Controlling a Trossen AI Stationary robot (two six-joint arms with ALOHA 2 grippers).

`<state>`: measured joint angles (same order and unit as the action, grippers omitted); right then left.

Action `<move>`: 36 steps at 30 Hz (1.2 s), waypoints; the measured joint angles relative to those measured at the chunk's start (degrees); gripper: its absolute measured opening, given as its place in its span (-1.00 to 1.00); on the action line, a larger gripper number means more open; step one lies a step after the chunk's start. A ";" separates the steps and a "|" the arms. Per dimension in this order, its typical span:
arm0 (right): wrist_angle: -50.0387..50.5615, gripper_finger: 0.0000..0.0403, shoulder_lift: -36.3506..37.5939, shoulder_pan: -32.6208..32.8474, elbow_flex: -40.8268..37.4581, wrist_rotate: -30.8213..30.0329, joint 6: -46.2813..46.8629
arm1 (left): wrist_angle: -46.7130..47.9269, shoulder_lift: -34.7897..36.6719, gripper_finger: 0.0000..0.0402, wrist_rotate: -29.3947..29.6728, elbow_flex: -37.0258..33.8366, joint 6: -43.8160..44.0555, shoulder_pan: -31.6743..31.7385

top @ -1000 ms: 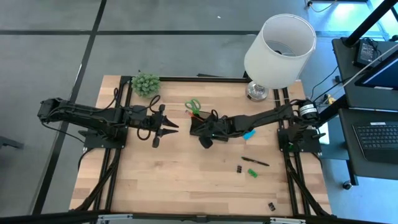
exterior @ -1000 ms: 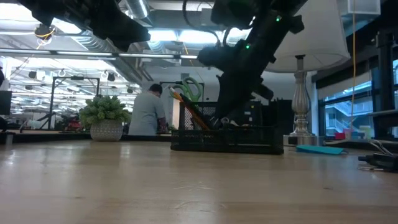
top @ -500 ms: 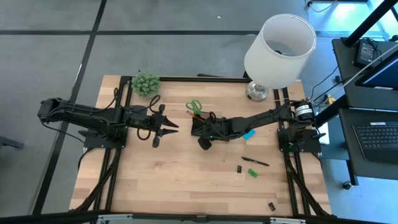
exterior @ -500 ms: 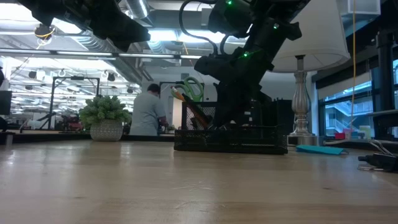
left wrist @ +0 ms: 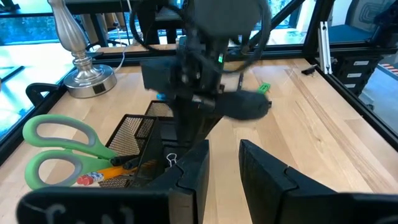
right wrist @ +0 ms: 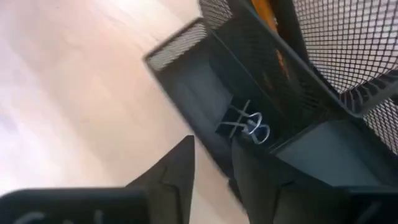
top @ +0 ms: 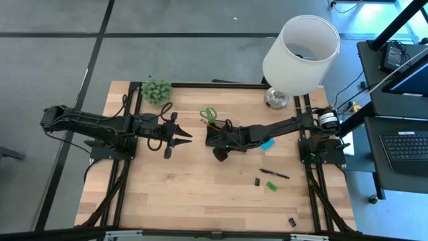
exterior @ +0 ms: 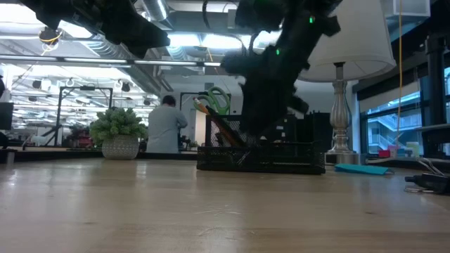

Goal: Pick and place office supplies into organizer
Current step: Put the top black binder clip into the black organizer

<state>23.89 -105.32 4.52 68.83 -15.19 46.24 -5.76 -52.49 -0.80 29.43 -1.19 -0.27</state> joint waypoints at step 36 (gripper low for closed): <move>42.22 -0.39 -3.28 18.70 14.35 19.89 28.69 | 0.28 0.00 -0.59 0.00 0.02 -2.60 0.00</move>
<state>66.11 -108.60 23.22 83.19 4.70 74.94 -5.48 -52.49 -0.80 29.45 -3.79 -0.27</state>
